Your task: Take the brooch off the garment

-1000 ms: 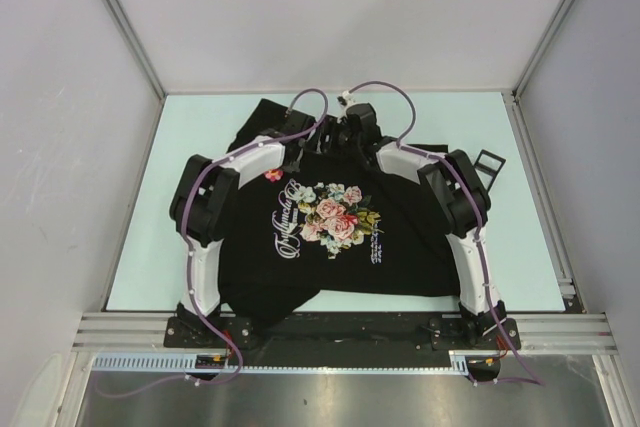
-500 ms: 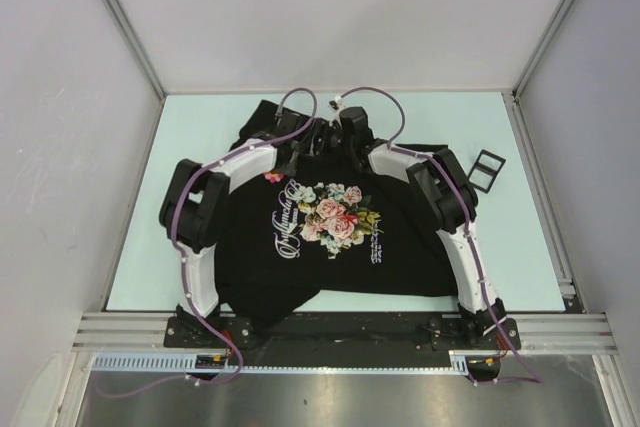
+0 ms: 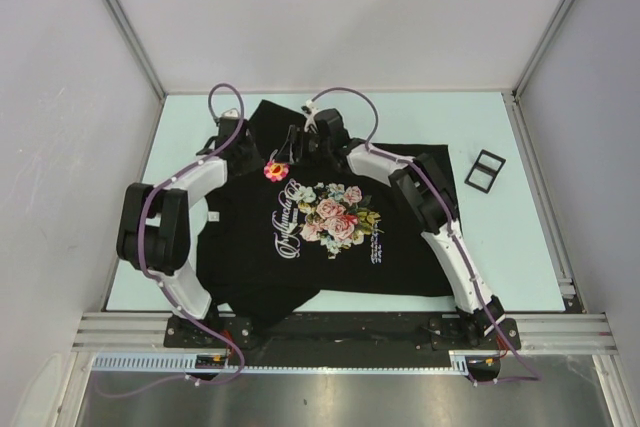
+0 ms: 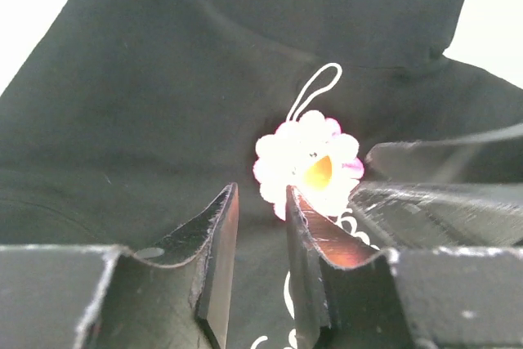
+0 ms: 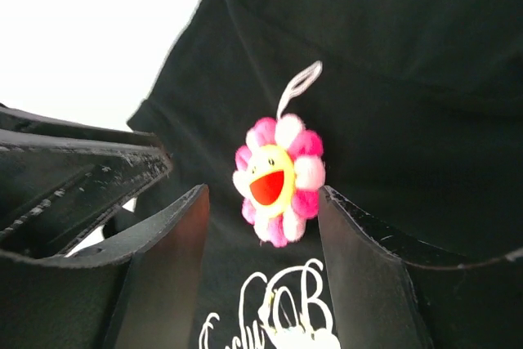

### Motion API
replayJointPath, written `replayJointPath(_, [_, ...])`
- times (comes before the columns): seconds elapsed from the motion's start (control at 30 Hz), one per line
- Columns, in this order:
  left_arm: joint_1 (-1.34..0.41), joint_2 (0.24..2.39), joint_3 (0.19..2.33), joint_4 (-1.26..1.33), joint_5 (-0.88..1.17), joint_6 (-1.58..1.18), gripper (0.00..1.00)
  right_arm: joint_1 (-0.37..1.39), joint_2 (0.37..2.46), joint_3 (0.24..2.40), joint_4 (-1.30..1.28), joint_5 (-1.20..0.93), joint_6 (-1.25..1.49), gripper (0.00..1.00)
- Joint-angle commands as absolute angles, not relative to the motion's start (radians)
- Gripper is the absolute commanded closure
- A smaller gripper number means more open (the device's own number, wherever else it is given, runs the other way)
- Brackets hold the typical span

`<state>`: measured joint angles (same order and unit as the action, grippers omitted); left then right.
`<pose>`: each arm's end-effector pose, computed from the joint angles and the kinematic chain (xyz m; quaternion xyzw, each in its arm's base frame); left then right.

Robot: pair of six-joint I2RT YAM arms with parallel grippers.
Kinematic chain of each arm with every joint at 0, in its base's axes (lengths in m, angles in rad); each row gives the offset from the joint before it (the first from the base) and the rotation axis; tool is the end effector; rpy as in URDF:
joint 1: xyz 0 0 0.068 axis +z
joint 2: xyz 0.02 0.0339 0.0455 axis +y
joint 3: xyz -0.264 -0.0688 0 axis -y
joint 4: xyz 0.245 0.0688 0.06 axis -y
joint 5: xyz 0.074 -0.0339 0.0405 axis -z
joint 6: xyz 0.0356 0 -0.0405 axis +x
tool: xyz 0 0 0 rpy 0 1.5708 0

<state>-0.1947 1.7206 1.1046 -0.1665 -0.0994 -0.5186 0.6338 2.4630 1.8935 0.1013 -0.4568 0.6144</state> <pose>0.3653 -0.0684 0.2048 -0.1675 0.9070 -0.0909 0.3754 0.4409 0.3435 0.1498 -0.1266 0.8285 0.4547 0.3013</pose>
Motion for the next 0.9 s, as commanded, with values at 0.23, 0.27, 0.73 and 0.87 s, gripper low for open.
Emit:
replayJointPath(0.23, [-0.15,1.798,1.031,0.074,0.058,-0.706,0.67,0.696,2.471,2.022,-0.138,-0.229,0.405,0.38])
replayJointPath(0.27, [-0.15,1.805,1.037,0.072,0.063,-0.709,0.64,0.706,2.456,2.025,-0.147,-0.212,0.391,0.38])
replayJointPath(0.73, [-0.149,1.868,1.026,0.1,0.094,-0.753,0.51,0.716,2.436,2.04,-0.202,-0.143,0.328,0.6])
replayJointPath(0.87, [-0.149,1.89,1.039,0.1,0.1,-0.764,0.52,0.715,2.444,2.046,-0.206,-0.149,0.331,0.63])
